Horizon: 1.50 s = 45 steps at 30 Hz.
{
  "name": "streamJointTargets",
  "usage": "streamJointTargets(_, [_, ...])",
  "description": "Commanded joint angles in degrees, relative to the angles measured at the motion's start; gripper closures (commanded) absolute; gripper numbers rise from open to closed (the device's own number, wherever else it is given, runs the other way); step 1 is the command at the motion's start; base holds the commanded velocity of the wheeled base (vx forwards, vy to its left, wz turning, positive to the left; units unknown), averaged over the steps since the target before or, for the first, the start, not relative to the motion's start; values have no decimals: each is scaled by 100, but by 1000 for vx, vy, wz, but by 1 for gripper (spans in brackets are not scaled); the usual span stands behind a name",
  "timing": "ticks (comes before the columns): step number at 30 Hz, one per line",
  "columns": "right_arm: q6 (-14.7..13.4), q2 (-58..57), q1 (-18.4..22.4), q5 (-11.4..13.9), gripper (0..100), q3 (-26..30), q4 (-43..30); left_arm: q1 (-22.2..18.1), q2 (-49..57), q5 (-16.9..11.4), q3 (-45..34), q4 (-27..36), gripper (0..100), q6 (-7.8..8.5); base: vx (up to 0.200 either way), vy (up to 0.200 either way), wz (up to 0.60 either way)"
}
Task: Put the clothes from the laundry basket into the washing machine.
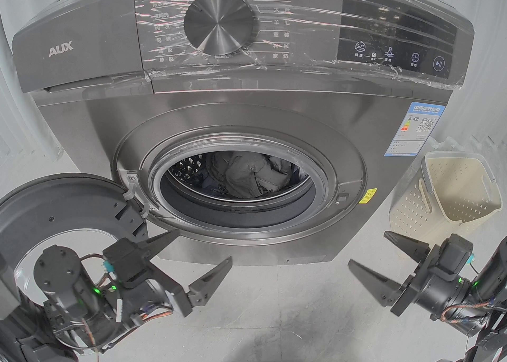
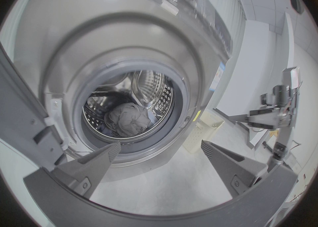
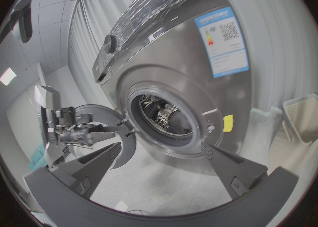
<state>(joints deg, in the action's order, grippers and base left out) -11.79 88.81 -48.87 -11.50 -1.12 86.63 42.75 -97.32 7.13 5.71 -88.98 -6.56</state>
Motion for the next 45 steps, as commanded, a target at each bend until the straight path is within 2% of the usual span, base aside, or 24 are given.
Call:
streamJointTargets(1, [300,-786,792,60,0,112,-252,-92,1356,157,-571,170,0,-170,0,0,0])
streamJointTargets(5, [335,-1243,1099,95,0,112,-972,-347,1989,157,-571,592,0,-47,-200,0,0])
streamJointTargets(10, [335,-1902,1398,95,0,112,-1772,-593,2736,201,-571,1216,0,357,-200,0,0])
streamJointTargets(13, [361,-2351,1635,95,0,112,-2255,-777,3439,183,-571,1788,0,524,-200,0,0])
streamJointTargets(17, [344,-2966,1890,86,0,112,-2941,-900,4458,201,-571,2781,0,542,-200,0,0])
streamJointTargets(18, [335,-3309,2066,95,0,112,-3354,-962,5038,192,-571,3387,0,559,-200,0,0])
streamJointTargets(21, [379,-3950,2417,104,0,112,-4101,-1261,5847,157,-571,4459,0,612,-200,0,0])
streamJointTargets(23, [546,-4398,2708,112,0,112,-4558,-1542,6392,122,-571,5022,0,629,-200,0,0])
streamJointTargets(25, [616,-4574,2839,112,0,112,-4716,-1612,6576,87,-571,5207,0,629,-200,0,0])
streamJointTargets(26, [818,-5181,3279,148,0,112,-5165,-1867,7121,-80,-571,5672,0,612,-200,0,0])
streamJointTargets(27, [827,-5225,3296,156,0,112,-5191,-1893,7157,-89,-571,5699,0,603,-200,0,0])
streamJointTargets(29, [1082,-5998,3727,297,0,112,-5657,-2289,7772,-300,-571,6270,0,550,-200,0,0])
streamJointTargets(34, [1240,-7571,4333,613,0,103,-6887,-3045,8677,-555,-571,7430,0,542,-200,0,0])
streamJointTargets(37, [1293,-8345,4527,807,0,112,-7626,-3396,9064,-722,-571,7843,0,542,-200,0,0])
streamJointTargets(38, [1293,-8371,4536,816,0,112,-7669,-3405,9081,-722,-571,7852,0,542,0,0,0])
streamJointTargets(40, [1223,-8846,4878,1114,0,86,-8408,-3598,9213,-713,-571,8239,0,542,0,0,0])
streamJointTargets(42, [1205,-8881,4922,1264,0,24,-8548,-3634,9213,-555,-571,8502,0,489,0,0,0])
streamJointTargets(44, [1205,-8881,4922,1264,0,24,-8540,-3634,9213,-537,-571,8511,0,480,0,0,0])
streamJointTargets(45, [1267,-8881,4931,1018,0,68,-8557,-3722,9213,-186,-571,8564,0,568,0,0,0])
